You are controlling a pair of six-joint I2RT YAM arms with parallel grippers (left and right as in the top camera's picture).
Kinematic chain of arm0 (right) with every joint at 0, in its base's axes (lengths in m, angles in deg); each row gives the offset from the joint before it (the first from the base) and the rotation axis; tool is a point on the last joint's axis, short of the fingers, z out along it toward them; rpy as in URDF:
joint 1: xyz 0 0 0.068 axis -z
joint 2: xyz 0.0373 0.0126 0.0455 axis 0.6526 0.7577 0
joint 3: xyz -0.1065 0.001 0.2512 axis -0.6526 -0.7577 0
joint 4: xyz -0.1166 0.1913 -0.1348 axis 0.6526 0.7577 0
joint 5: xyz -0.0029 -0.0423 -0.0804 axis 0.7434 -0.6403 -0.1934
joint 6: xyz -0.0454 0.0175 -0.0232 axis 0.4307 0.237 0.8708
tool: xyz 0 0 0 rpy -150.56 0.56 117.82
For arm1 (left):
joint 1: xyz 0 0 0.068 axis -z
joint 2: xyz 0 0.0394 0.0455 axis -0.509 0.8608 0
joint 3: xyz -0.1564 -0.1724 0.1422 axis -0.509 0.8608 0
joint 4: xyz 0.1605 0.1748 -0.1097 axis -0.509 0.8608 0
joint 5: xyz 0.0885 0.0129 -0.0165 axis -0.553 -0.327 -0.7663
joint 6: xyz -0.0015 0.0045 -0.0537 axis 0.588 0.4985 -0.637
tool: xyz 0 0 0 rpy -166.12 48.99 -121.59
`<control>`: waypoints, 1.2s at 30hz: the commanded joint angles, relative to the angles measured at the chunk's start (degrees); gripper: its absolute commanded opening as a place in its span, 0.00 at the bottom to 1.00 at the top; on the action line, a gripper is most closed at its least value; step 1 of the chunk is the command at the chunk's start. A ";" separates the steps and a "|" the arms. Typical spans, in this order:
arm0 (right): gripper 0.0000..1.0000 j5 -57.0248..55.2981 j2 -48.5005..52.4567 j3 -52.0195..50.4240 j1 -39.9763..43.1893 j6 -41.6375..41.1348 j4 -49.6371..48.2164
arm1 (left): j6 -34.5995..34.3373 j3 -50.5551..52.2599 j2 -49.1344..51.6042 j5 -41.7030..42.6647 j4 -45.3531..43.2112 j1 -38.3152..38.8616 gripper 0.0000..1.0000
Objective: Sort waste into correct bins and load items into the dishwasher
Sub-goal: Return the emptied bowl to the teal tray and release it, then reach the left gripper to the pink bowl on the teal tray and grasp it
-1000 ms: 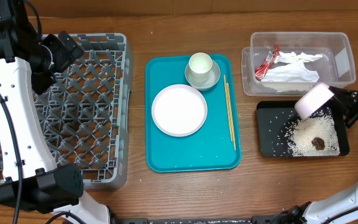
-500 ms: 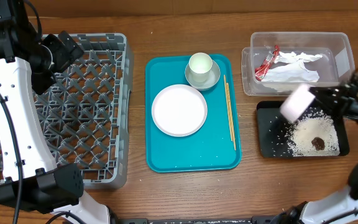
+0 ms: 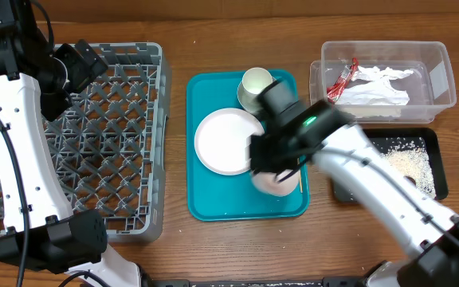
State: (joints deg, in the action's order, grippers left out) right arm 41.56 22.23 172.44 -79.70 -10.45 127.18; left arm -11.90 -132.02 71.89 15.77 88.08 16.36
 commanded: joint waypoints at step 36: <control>1.00 -25.53 11.32 44.74 42.21 -10.19 28.83 | -0.35 -0.17 0.13 -0.39 -0.07 0.39 1.00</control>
State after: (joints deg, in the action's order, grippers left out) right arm 15.81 33.88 215.98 -44.93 -21.55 156.06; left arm -11.90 -132.02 71.89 15.75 88.08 16.36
